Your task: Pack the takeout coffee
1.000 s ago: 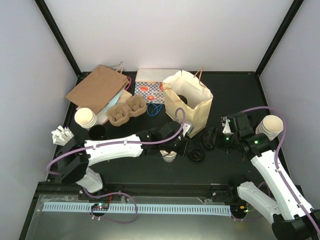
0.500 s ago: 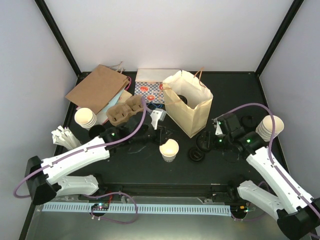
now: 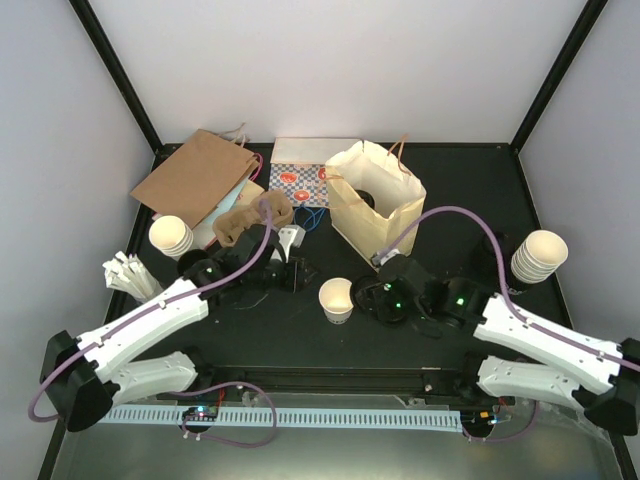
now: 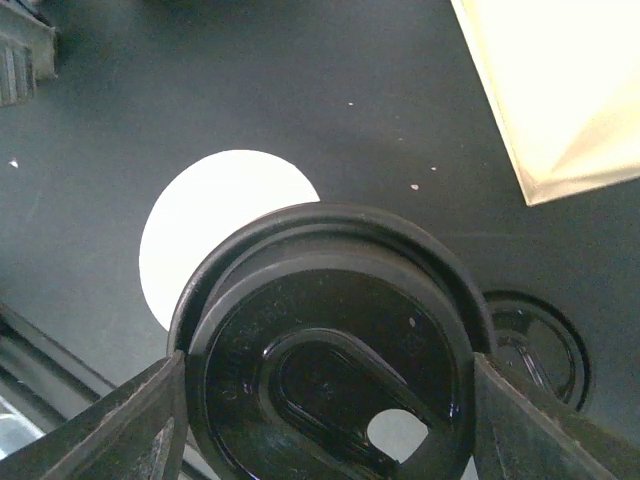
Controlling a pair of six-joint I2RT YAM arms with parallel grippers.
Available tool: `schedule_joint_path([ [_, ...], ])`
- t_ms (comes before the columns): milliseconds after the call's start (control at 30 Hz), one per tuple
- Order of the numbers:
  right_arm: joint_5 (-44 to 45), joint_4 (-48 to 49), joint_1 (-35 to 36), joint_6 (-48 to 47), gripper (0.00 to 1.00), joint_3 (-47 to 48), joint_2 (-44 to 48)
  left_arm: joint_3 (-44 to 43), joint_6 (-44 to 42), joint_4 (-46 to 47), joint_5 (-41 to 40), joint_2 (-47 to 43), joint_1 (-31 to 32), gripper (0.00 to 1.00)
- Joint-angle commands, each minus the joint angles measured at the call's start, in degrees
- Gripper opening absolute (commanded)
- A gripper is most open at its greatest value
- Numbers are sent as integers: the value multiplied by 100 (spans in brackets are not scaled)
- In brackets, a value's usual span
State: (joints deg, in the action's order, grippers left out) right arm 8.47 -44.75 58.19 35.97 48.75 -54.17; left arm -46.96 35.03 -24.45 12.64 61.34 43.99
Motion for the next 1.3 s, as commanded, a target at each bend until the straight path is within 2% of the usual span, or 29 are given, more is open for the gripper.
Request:
schedule_joint_path([
  [0,641,713,240,-507,67,-2,-374,182,-84,-24,552,-233,-278,34],
  [233,452,1209,278,-1016,67,35,-691,469,-136,77,726,-467,-511,36],
  [500,297,1405,363,-1068,67,101,-1068,767,4,434,1145,-401,-660,36],
  [1267,-38,1637,401,-1232,68,122,-1420,870,-84,519,1375,-209,-778,36],
])
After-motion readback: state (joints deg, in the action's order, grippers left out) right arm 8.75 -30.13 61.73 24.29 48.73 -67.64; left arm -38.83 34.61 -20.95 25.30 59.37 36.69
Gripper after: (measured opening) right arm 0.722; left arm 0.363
